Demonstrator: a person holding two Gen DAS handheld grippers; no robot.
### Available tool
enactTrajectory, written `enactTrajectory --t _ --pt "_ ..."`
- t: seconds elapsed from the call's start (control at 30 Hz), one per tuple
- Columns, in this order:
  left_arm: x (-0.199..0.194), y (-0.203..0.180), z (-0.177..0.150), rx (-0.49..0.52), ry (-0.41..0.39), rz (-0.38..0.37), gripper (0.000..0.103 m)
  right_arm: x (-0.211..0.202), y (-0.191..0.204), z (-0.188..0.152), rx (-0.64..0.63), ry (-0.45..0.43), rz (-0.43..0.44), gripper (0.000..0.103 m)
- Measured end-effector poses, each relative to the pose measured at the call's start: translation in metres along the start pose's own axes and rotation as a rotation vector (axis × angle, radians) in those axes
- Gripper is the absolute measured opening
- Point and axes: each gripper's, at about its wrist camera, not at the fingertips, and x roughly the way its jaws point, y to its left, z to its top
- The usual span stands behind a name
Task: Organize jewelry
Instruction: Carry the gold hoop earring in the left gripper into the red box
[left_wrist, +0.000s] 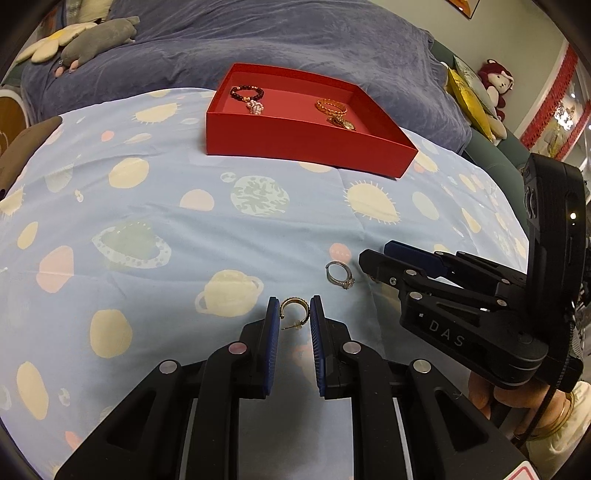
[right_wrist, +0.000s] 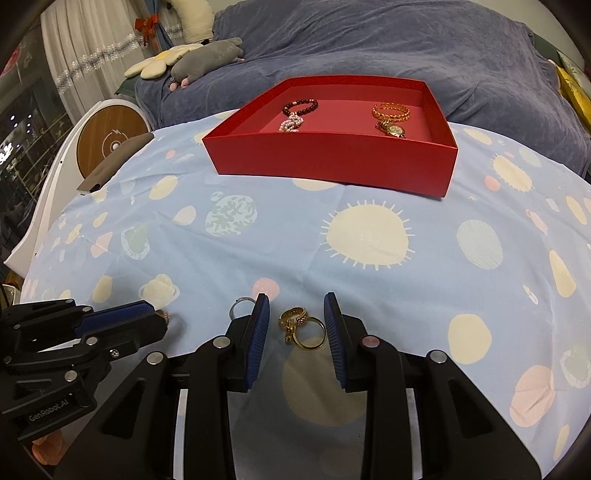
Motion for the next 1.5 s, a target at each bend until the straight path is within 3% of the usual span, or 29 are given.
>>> enactTrajectory --t 0.17,0.4,0.73,1.5 --pt "-0.001 0.004 0.001 -0.013 0.003 -0.005 0.014 0.001 0.003 0.000 -0.016 -0.001 -0.005 0.017" --pt "-0.003 0.002 0.003 -0.011 -0.005 -0.004 0.014 -0.017 -0.001 0.002 0.008 -0.036 0.021 0.017" --pt "-0.008 -0.009 0.014 0.000 -0.037 -0.009 0.014 -0.071 -0.028 0.011 0.075 -0.152 0.033 0.017" --pt "-0.032 -0.030 0.052 -0.020 -0.148 -0.042 0.014 -0.102 -0.033 0.020 0.106 -0.224 0.050 0.017"
